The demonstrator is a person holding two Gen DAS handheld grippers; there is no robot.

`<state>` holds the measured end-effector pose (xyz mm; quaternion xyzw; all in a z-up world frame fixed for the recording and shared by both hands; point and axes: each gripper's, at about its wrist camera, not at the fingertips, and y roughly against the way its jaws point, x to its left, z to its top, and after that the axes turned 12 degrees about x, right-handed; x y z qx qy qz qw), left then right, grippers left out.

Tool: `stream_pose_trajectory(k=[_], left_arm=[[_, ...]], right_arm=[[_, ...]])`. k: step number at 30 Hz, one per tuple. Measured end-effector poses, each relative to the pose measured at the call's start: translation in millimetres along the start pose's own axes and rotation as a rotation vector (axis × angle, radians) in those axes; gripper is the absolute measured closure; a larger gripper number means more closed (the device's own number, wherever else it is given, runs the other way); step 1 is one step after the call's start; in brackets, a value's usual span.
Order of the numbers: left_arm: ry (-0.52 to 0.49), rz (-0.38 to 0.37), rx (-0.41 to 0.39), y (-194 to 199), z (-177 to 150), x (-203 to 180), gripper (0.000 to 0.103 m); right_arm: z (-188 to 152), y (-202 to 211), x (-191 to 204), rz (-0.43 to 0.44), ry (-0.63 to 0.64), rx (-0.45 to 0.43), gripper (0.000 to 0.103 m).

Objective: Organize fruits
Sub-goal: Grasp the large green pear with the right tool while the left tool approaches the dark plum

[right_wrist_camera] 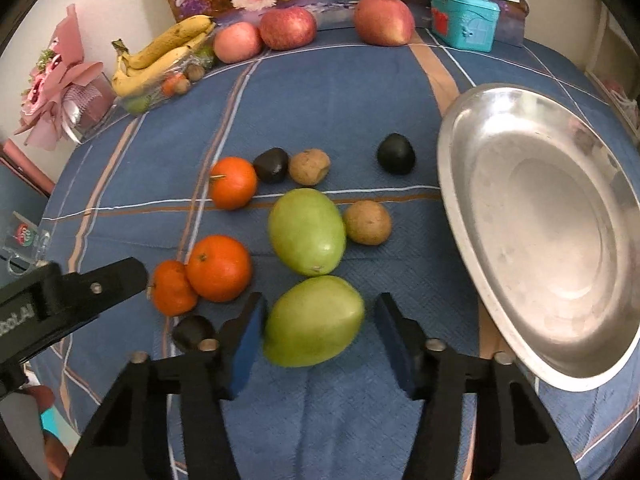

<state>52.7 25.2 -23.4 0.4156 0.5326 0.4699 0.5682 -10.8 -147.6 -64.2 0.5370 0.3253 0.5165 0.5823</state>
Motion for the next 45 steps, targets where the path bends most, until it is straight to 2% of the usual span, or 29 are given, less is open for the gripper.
stream_pose_trajectory(k=[7, 15, 22, 28, 35, 45], left_arm=[[-0.014, -0.024, 0.022, 1.5, -6.0, -0.7, 0.022], [-0.048, -0.045, 0.071, -6.4, -14.1, -11.8, 0.03], [-0.068, -0.056, 0.112, -18.7, -18.8, -21.9, 0.048], [-0.059, -0.08, 0.131, -29.3, -21.2, -28.3, 0.057], [-0.06, -0.071, 0.131, -33.2, -23.0, -37.2, 0.073], [-0.033, -0.091, 0.131, -25.3, -29.4, -26.1, 0.074]], right_arm=[[-1.0, 2.3, -3.8, 0.034, -0.011, 0.01, 0.053], [-15.6, 12.5, -15.5, 0.016, -0.032, 0.069, 0.054], [-26.4, 23.6, -22.5, 0.023, -0.026, 0.064, 0.054], [-29.9, 31.8, -24.7, 0.025, -0.01, 0.05, 0.054], [-31.5, 34.5, -30.8, 0.028, -0.019, 0.053, 0.054], [-40.9, 46.0, -38.4, 0.041, -0.028, 0.046, 0.054]])
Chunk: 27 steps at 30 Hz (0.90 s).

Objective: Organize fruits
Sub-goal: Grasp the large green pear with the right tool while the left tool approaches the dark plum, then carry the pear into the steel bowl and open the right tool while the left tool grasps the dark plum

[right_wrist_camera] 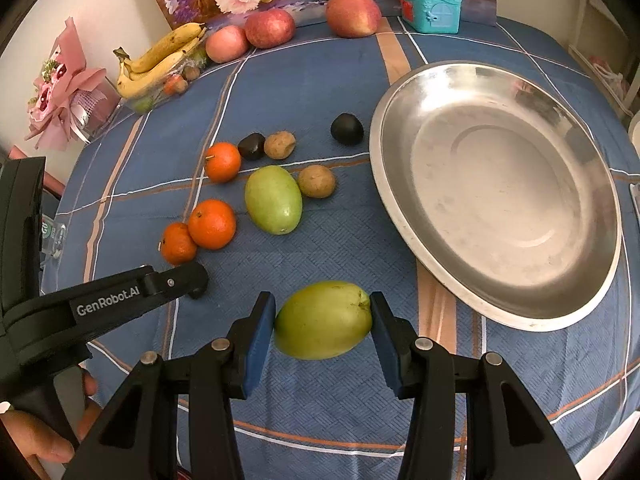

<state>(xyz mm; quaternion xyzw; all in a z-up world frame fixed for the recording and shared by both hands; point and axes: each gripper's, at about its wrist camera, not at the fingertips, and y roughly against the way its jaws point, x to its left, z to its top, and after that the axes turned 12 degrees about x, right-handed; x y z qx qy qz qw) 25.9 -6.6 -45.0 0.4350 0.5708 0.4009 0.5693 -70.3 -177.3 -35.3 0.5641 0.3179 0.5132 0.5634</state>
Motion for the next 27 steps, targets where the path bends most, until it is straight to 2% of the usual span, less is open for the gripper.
stream_pose_trajectory(k=[11, 16, 17, 22, 24, 27], left_arm=[[-0.055, -0.018, -0.073, 27.6, -5.3, -16.7, 0.074], [-0.096, -0.024, -0.098, 32.7, -7.3, -33.1, 0.074], [-0.111, -0.025, -0.1, 32.8, -6.8, -38.4, 0.074], [-0.189, -0.009, -0.116, 31.2, -10.1, -64.5, 0.074], [-0.218, 0.012, -0.118, 27.5, -9.5, -80.0, 0.074], [-0.259, 0.001, -0.111, 24.1, -10.8, -97.3, 0.074]], right_arm=[[4.9, 19.6, -15.3, 0.002, -0.056, -0.057, 0.054], [9.9, 34.1, -39.2, 0.007, -0.134, -0.105, 0.054], [11.0, 37.1, -47.2, -0.001, -0.159, -0.116, 0.059], [15.8, 51.9, -79.7, -0.083, -0.248, -0.177, 0.061], [16.1, 52.7, -95.3, -0.054, -0.299, -0.179, 0.061], [15.9, 51.7, -108.8, -0.025, -0.332, -0.173, 0.061]])
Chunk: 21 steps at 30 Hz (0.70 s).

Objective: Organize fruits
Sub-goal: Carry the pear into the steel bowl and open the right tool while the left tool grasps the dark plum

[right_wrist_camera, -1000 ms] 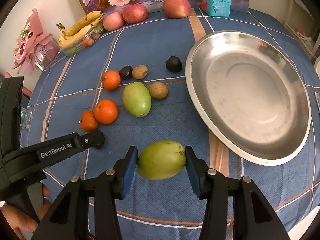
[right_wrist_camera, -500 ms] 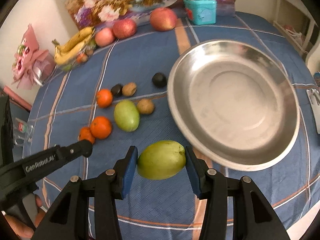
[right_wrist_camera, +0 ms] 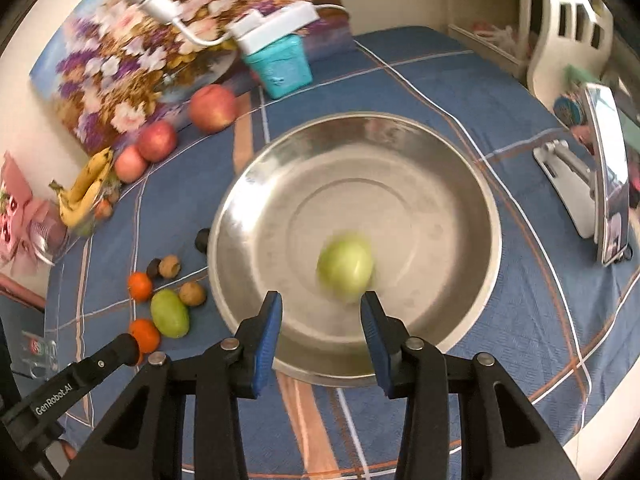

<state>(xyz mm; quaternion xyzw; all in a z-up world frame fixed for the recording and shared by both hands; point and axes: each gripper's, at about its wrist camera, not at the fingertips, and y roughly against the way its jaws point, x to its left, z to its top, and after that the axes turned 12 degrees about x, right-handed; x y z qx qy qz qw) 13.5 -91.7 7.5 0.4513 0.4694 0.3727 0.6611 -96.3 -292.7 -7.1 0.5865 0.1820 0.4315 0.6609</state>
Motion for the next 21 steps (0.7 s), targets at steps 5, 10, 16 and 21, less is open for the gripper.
stream_pose_trajectory(k=[5, 10, 16, 21], left_arm=[[-0.115, -0.012, -0.017, -7.4, 8.1, -41.5, 0.074], [-0.19, -0.022, -0.026, -17.6, 12.7, -69.9, 0.074], [-0.245, -0.015, -0.007, -35.1, 16.4, -90.1, 0.072], [-0.256, -0.018, -0.002, -40.3, 13.4, -93.2, 0.05]], right_arm=[[7.9, 6.4, -13.8, 0.002, -0.044, -0.022, 0.061], [11.8, 8.0, -28.8, -0.033, -0.088, -0.026, 0.061], [12.7, 9.4, -42.8, -0.029, -0.144, -0.031, 0.061], [11.3, 14.1, -45.5, -0.035, -0.152, -0.041, 0.061]])
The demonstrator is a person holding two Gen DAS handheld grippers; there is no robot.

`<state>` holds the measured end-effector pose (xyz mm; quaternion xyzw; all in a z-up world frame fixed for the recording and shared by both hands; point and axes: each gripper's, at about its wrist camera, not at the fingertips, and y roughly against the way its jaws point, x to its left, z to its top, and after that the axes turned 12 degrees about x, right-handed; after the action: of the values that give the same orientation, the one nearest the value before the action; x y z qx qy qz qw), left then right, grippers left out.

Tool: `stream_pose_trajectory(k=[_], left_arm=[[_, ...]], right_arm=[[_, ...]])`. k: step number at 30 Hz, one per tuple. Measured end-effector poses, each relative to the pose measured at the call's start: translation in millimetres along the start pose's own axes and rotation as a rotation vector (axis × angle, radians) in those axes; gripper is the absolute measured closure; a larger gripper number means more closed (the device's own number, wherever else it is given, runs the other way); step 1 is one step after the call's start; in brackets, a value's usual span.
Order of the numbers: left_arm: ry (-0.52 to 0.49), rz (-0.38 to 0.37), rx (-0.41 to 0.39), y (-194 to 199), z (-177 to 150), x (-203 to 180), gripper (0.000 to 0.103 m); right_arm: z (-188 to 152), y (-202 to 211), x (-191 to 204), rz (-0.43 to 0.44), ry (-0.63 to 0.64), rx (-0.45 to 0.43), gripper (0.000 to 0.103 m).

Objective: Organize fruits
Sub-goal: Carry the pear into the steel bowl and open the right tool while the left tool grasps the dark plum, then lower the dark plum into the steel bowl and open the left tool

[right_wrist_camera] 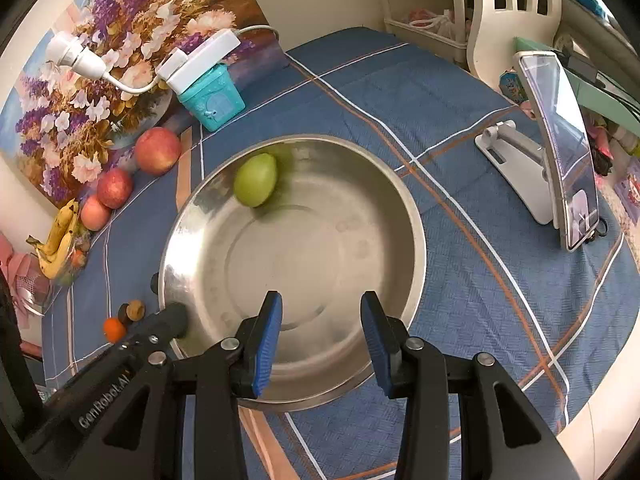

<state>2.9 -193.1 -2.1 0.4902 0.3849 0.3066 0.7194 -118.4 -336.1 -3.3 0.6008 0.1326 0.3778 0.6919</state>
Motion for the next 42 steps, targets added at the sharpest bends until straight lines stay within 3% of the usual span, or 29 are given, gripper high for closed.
stream_pose_trajectory(k=[4, 10, 12, 14, 18, 20, 21, 27, 31, 36, 42], left_arm=[[0.011, -0.007, -0.003, 2.9, -3.9, 4.1, 0.05], [0.098, 0.026, -0.013, 13.3, -11.2, 34.6, 0.033], [0.131, 0.051, -0.01, 16.4, -14.2, 46.3, 0.027], [0.159, 0.082, -0.017, 19.7, -18.0, 57.5, 0.018], [0.223, 0.144, -0.031, 26.8, -24.8, 81.8, 0.001], [0.255, 0.16, -0.044, 31.7, -27.4, 94.6, 0.0], [0.273, 0.166, -0.051, 34.7, -28.6, 100.6, 0.0], [0.365, 0.215, -0.079, 50.0, -40.2, 137.6, 0.0], [0.419, 0.244, -0.085, 58.8, -47.0, 161.1, 0.0], [0.467, 0.307, -0.108, 73.9, -55.3, 184.2, 0.0], [0.531, 0.31, -0.136, 88.7, -58.0, 211.9, 0.0]], right_arm=[[-0.4, -0.2, 0.8, -0.002, 0.004, 0.004, 0.061], [-1.2, -3.5, 6.6, -0.025, 0.031, 0.014, 0.06], [-3.1, -6.7, 10.1, -0.039, 0.048, 0.021, 0.054], [-5.2, -9.6, 13.9, -0.046, 0.062, 0.023, 0.04], [-10.7, -15.3, 24.6, -0.071, 0.112, 0.027, 0.036], [-13.5, -18.3, 29.6, -0.087, 0.136, 0.027, 0.017], [-14.0, -19.4, 31.1, -0.088, 0.143, 0.025, 0.015], [-19.0, -23.2, 41.5, -0.096, 0.192, 0.009, 0.014], [-22.3, -22.8, 48.7, -0.091, 0.215, -0.016, 0.005], [-27.4, -21.8, 62.1, -0.066, 0.245, -0.033, 0.005], [-33.3, -20.8, 84.5, -0.01, 0.279, -0.039, 0.005]])
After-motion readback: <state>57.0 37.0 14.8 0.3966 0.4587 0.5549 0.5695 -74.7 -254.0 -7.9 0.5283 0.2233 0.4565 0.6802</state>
